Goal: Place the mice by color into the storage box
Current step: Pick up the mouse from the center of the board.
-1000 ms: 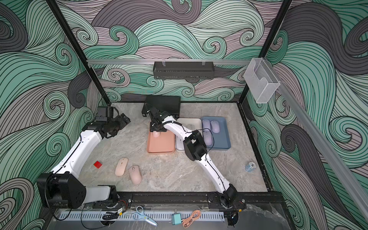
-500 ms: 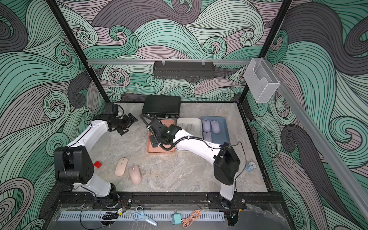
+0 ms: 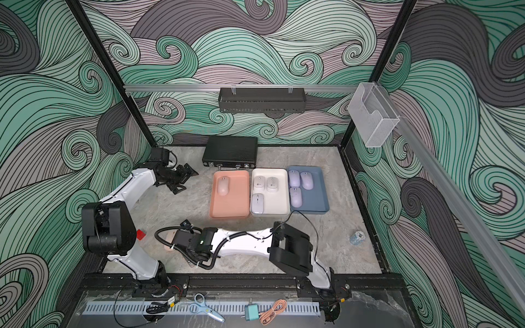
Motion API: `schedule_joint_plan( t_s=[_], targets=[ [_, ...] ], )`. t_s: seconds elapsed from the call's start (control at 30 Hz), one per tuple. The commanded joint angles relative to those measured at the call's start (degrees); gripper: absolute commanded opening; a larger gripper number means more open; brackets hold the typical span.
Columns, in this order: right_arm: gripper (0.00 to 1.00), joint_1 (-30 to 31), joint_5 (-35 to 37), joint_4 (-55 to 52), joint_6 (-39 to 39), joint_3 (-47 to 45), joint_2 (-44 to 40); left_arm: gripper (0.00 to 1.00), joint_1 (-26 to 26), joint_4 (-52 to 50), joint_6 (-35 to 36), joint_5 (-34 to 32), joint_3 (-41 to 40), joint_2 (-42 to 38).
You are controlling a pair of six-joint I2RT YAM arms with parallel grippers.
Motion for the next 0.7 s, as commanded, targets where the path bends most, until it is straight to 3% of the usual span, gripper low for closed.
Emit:
schedule_joint_plan(
  t_s=[0.0, 0.17, 0.37, 0.67],
  targets=[
    [0.91, 0.5, 1.5, -2.6, 2.1, 5.4, 3.5, 0.91, 1.1, -3.0, 1.6, -4.6, 1.8, -2.4],
    [0.91, 1.1, 2.5, -7.0, 1.9, 13.6, 10.1, 0.91, 2.1, -3.3, 1.3, -4.5, 2.0, -2.4],
    [0.88, 0.8, 2.4, -7.9, 1.3, 17.1, 14.1, 0.91, 3.0, -2.9, 0.7, -3.4, 1.7, -2.7],
    [0.7, 0.3, 3.2, -8.8, 3.6, 17.7, 17.4, 0.9, 3.4, -2.4, 0.3, -2.7, 1.4, -2.8]
  ],
)
